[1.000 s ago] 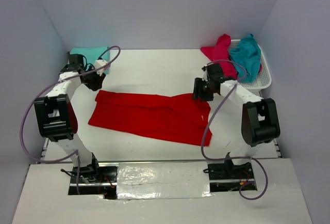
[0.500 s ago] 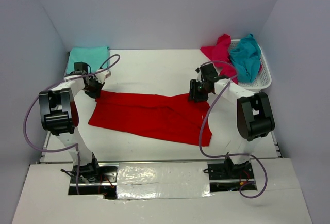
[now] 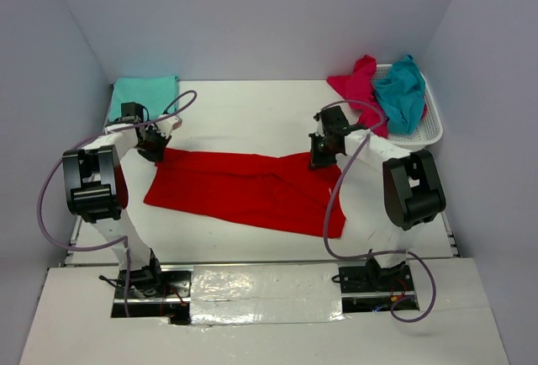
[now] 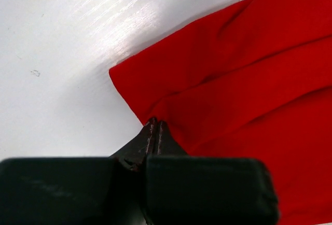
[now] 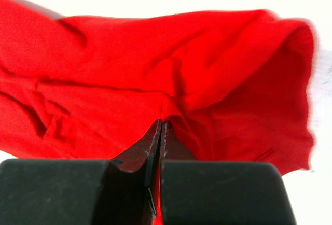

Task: Fold and stack the t-shirts
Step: Fold the other side of the tshirt into a rectangle

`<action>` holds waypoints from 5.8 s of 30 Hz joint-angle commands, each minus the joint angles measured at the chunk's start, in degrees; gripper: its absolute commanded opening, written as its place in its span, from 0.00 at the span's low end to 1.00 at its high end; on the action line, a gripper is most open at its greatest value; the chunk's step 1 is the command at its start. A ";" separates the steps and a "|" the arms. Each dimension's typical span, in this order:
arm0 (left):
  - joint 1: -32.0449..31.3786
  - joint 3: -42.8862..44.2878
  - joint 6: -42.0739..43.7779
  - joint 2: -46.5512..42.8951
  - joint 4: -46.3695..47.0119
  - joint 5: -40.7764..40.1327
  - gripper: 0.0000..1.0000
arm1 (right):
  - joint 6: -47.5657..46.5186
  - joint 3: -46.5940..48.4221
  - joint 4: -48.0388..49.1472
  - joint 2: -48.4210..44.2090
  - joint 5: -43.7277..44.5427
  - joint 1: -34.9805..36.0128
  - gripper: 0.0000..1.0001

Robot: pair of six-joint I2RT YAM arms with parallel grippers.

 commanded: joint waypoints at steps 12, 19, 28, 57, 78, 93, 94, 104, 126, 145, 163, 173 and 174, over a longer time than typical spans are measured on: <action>0.18 -1.37 1.44 -3.47 1.10 -0.15 0.00 | 7.60 -5.80 -3.10 -13.04 5.76 20.59 0.00; 0.18 -0.93 1.35 -3.47 1.19 -0.33 0.00 | 10.42 -4.22 -0.99 -8.39 1.45 27.89 0.00; 0.79 -1.64 2.32 -4.00 1.28 -0.68 0.00 | 10.34 -3.51 -0.64 -4.51 -2.15 30.09 0.33; 7.04 16.20 -14.99 6.35 -3.38 8.02 0.58 | 6.99 7.65 -1.08 3.13 0.65 -10.60 0.51; 1.32 9.10 -10.96 11.03 -4.18 4.86 0.02 | 2.69 11.86 -5.38 13.41 3.55 -10.60 0.18; 8.35 -1.90 -14.73 -6.37 3.39 8.64 0.00 | -2.84 28.64 -6.25 18.59 4.18 -10.43 0.00; 8.35 -2.16 -14.73 -6.37 3.30 8.38 0.00 | -3.03 31.53 -7.04 21.04 4.26 -9.55 0.00; 8.35 7.65 -15.08 2.68 3.92 6.26 0.68 | -2.50 39.64 -11.80 25.64 5.93 -9.19 0.76; 7.30 14.98 -8.23 7.86 -19.64 7.06 0.66 | -1.54 11.71 -11.27 -5.65 0.83 -7.79 0.82; 7.30 11.64 -7.44 5.14 -18.59 4.86 0.66 | -0.04 -1.40 -9.51 -11.55 -1.19 -7.79 0.81; 7.21 8.29 -7.96 4.43 -17.09 3.28 0.55 | -0.74 -1.84 -9.60 -11.46 -0.84 -7.70 0.80; 7.39 8.65 -7.62 3.39 -16.39 7.94 0.07 | -0.74 -3.77 -9.60 -12.34 -1.54 -7.79 0.78; 7.30 8.21 -7.18 3.12 -16.48 7.85 0.05 | -0.65 -4.12 -9.51 -12.60 -1.63 -7.70 0.78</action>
